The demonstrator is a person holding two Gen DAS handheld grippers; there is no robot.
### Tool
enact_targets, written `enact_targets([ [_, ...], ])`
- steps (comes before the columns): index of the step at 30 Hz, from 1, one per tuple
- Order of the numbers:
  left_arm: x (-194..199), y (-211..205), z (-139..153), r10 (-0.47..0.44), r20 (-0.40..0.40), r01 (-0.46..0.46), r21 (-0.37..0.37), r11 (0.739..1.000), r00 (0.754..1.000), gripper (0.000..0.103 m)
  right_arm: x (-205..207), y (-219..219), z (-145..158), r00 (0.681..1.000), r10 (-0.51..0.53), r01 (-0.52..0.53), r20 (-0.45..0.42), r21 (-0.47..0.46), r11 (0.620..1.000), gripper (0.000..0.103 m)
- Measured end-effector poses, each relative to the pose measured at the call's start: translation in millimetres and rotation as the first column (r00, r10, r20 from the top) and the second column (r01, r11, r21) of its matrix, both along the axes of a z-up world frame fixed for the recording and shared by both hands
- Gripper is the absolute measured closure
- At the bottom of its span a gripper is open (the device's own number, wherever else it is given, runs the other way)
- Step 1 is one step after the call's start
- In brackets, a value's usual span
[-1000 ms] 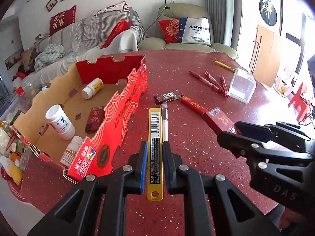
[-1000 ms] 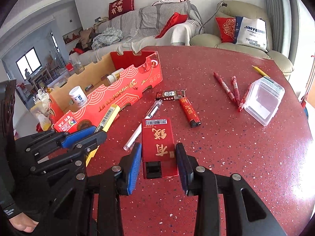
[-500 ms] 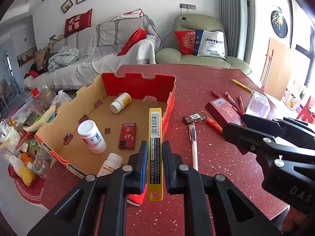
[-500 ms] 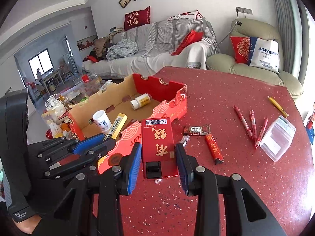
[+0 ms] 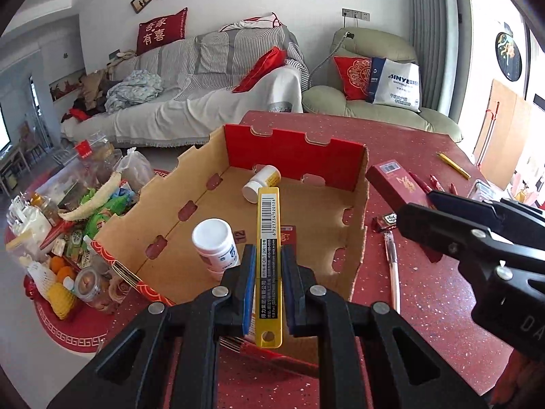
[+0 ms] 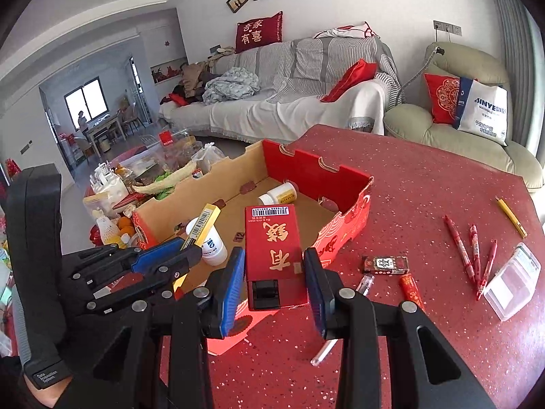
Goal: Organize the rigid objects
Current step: 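Carry the knife and red box over the cardboard box and open both tools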
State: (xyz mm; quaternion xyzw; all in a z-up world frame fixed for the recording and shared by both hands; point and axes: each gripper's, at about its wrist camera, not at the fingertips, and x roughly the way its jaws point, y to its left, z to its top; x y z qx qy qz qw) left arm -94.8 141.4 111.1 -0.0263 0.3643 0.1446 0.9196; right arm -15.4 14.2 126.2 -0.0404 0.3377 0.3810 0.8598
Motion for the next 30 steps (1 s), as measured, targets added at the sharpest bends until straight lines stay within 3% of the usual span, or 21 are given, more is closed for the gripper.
enact_targets([
  [26,27,61,-15,0.060,-0.049,-0.062,-0.040,0.997,0.997,0.087,37,68,-14,0.998,0.038,-0.040,-0.040,-0.053,0.998,0.067],
  [29,30,65,-16,0.064,-0.053,-0.067,-0.046,0.997,0.997,0.087,39,74,-15,0.999,0.041,-0.043,-0.036,-0.064,0.997,0.084],
  [30,31,67,-16,0.064,-0.054,-0.067,-0.047,0.997,0.996,0.087,41,76,-16,0.998,0.043,-0.045,-0.035,-0.067,0.997,0.084],
])
